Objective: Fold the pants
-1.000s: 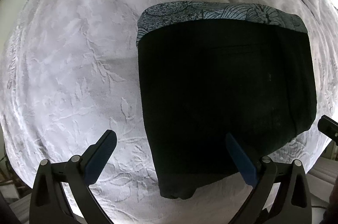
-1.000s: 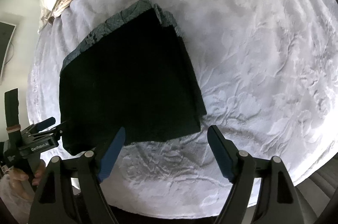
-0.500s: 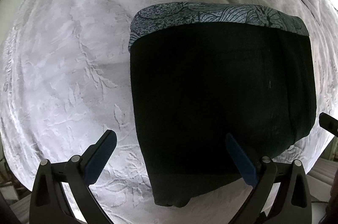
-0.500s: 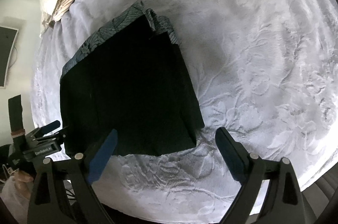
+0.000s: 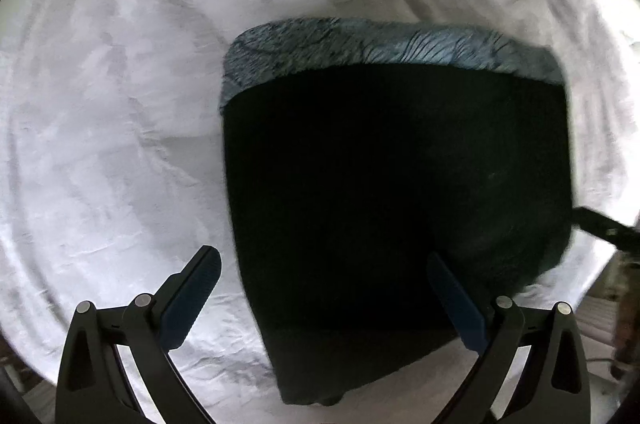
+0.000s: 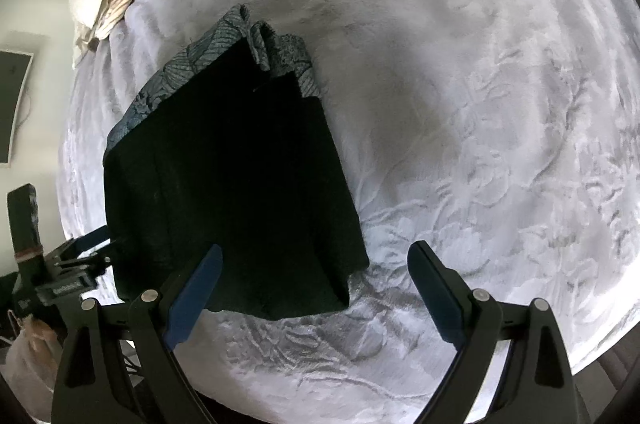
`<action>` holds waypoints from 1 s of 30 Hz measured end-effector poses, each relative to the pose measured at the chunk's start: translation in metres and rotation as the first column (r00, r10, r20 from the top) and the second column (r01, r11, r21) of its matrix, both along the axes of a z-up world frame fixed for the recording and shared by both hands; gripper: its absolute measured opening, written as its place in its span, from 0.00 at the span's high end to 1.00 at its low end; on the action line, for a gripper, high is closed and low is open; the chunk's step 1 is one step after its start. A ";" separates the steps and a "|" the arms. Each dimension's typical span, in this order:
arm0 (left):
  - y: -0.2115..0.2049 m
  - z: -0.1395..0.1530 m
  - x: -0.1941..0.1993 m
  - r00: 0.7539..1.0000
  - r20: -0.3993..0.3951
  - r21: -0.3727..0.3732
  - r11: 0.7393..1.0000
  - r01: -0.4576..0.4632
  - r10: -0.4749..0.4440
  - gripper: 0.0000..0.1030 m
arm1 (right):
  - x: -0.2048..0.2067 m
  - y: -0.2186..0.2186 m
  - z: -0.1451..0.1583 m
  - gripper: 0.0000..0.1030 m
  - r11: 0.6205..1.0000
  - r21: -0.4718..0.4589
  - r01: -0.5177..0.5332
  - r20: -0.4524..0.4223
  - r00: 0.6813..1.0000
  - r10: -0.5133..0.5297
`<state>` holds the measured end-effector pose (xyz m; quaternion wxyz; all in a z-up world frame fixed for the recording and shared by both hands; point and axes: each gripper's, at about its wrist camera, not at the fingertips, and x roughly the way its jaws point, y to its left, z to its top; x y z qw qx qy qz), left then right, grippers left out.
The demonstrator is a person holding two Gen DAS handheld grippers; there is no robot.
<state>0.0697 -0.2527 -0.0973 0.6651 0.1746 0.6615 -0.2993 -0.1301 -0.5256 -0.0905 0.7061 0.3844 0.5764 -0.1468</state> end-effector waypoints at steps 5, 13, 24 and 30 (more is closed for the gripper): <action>-0.002 -0.008 0.019 0.997 -0.070 -0.101 0.995 0.005 -0.012 0.00 | 0.004 -0.006 -0.006 0.08 0.999 0.026 -0.044 0.013 0.999 0.044; -0.011 -0.033 0.030 0.990 -0.144 -0.177 0.984 -0.012 -0.014 0.00 | 0.026 -0.021 -0.022 0.08 0.985 0.132 -0.113 0.116 0.988 0.098; -0.010 -0.043 0.029 0.970 -0.215 -0.198 0.967 -0.160 0.116 0.09 | 0.039 -0.029 -0.069 0.27 0.927 0.375 -0.035 0.151 0.988 -0.024; -0.004 -0.013 0.020 0.969 -0.190 -0.244 0.949 -0.201 0.157 0.39 | 0.032 -0.028 -0.048 0.50 0.917 0.393 -0.067 0.193 0.981 -0.011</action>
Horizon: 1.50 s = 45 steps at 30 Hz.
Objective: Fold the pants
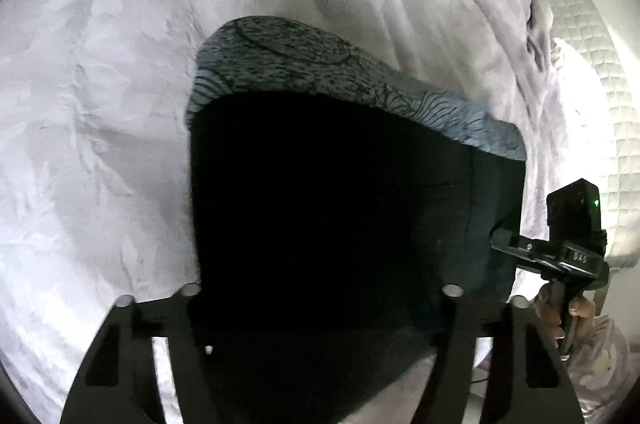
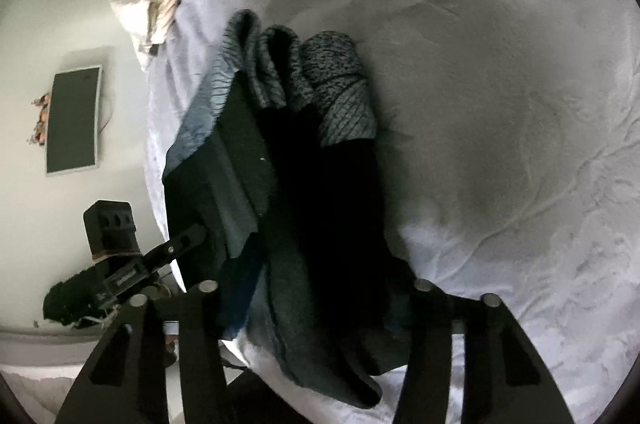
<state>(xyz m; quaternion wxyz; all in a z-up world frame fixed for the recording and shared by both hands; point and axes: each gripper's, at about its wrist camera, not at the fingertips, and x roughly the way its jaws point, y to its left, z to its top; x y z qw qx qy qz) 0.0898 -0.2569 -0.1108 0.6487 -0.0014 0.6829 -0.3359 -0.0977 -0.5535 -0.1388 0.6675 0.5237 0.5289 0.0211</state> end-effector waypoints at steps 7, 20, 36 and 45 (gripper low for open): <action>0.029 0.043 -0.005 0.999 0.041 -0.040 0.999 0.025 -0.024 0.42 | 0.001 0.027 0.051 0.54 1.000 -0.017 -0.017 0.054 0.998 0.018; 0.168 0.061 0.015 0.996 0.094 0.057 0.998 0.005 -0.011 0.41 | 0.018 0.168 0.064 0.54 1.000 0.021 -0.020 0.071 0.997 0.018; 0.218 0.042 0.016 0.970 0.241 0.250 0.963 -0.103 0.041 0.23 | 0.019 0.205 0.050 0.33 0.944 -0.317 -0.088 -0.185 0.982 0.030; 0.215 0.065 -0.019 0.949 0.312 0.377 0.923 -0.082 -0.043 0.23 | 0.011 0.232 0.091 0.20 0.879 -0.464 -0.112 -0.215 0.977 0.011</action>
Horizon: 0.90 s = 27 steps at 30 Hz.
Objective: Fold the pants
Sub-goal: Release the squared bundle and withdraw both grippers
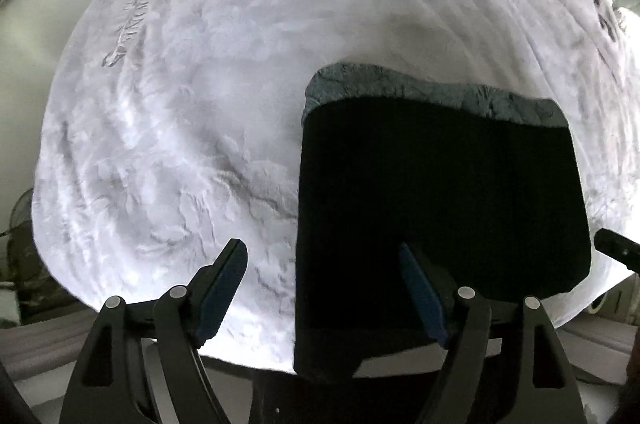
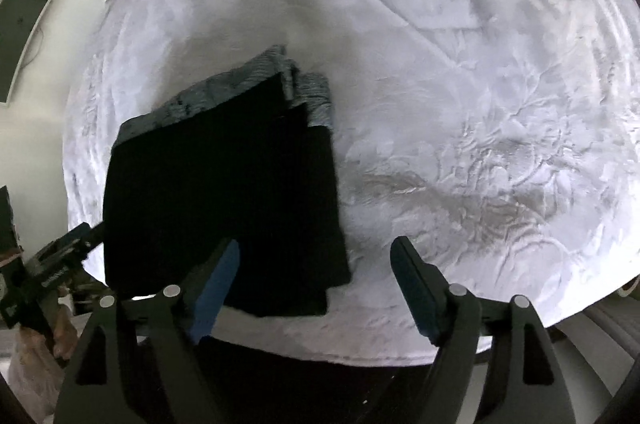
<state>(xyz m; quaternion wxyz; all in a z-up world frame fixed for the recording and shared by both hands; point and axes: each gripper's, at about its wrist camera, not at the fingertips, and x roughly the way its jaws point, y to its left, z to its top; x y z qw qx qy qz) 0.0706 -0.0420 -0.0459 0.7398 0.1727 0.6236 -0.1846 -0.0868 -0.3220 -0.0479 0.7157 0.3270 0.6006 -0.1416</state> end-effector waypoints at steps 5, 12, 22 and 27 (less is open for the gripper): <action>-0.009 0.008 -0.009 1.000 0.017 -0.009 1.000 0.017 -0.016 0.01 | 0.005 0.021 0.014 0.14 0.998 -0.060 -0.026 -0.013 1.000 0.026; -0.017 0.015 -0.012 0.999 0.029 -0.018 1.000 0.019 -0.019 0.00 | 0.016 0.045 0.027 0.00 0.982 -0.165 -0.095 -0.037 0.995 0.090; -0.023 0.019 -0.018 0.999 0.037 -0.010 1.000 0.029 -0.029 0.00 | 0.022 0.054 0.041 0.00 0.966 -0.233 -0.112 -0.053 0.993 0.102; -0.025 0.026 -0.017 0.997 0.076 -0.012 0.999 0.032 -0.031 0.00 | 0.023 0.055 0.042 0.00 0.964 -0.241 -0.114 -0.066 0.993 0.101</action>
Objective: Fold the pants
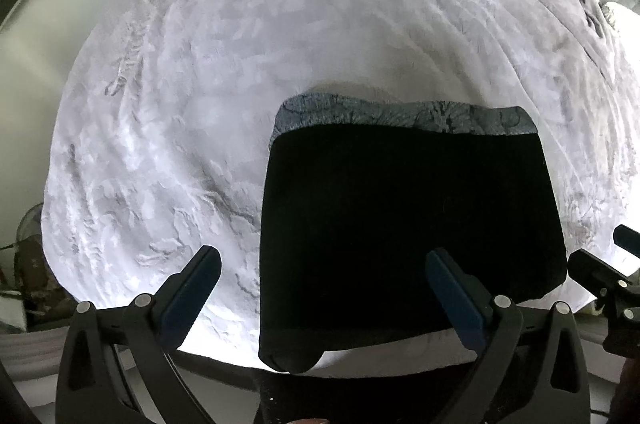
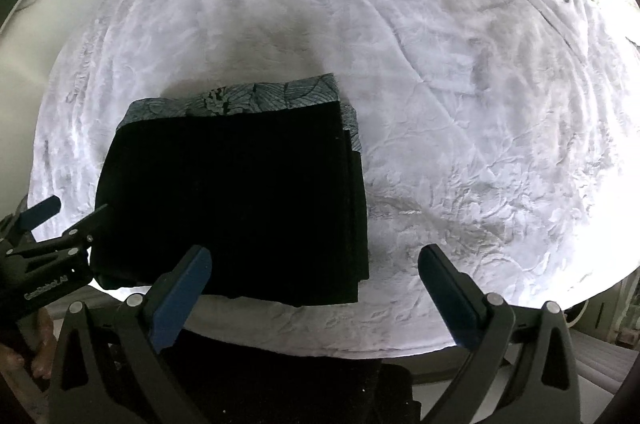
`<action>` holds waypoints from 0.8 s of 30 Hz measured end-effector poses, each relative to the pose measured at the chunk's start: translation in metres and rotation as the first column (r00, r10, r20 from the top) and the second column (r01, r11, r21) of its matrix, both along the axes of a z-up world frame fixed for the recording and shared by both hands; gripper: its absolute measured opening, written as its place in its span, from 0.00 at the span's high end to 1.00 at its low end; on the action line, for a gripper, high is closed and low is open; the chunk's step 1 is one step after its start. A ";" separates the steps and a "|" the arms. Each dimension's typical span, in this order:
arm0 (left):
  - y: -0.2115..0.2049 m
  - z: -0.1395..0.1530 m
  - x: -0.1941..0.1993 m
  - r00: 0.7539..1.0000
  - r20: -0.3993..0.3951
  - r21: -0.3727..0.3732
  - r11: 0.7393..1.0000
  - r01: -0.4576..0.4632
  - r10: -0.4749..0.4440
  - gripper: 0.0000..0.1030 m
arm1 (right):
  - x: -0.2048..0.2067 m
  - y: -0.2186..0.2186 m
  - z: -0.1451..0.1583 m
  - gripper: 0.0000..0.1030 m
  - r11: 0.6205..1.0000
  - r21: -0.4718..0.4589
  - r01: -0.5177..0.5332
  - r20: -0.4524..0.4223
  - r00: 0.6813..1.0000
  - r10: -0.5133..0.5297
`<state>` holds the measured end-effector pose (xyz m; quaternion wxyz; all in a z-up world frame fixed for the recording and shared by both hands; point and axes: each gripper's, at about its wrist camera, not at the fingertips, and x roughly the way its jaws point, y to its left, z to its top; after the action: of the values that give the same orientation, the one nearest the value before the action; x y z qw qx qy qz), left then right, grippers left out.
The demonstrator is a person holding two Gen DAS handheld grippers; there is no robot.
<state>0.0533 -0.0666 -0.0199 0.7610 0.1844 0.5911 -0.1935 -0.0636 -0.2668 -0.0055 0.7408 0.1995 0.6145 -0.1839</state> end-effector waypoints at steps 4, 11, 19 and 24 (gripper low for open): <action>-0.001 0.003 0.000 1.000 0.022 0.012 1.000 0.009 -0.009 0.00 | 0.002 -0.001 0.001 0.00 1.000 -0.007 0.007 -0.005 1.000 -0.007; -0.005 0.006 -0.002 0.999 0.037 0.030 0.999 0.024 -0.026 0.00 | 0.009 -0.001 0.001 0.00 1.000 -0.011 0.001 -0.009 1.000 -0.002; -0.003 0.005 -0.002 0.999 0.033 0.039 0.999 0.023 -0.024 0.00 | 0.014 0.003 0.000 0.00 1.000 -0.012 -0.010 -0.022 1.000 0.009; 0.001 0.003 0.001 1.000 0.025 0.041 0.999 0.007 -0.008 0.00 | 0.016 0.003 -0.002 0.00 1.000 -0.010 -0.012 -0.029 1.000 0.012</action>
<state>0.0542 -0.0658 -0.0167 0.7637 0.2046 0.5847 -0.1816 -0.0472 -0.2634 -0.0074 0.7341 0.1891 0.6252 -0.1855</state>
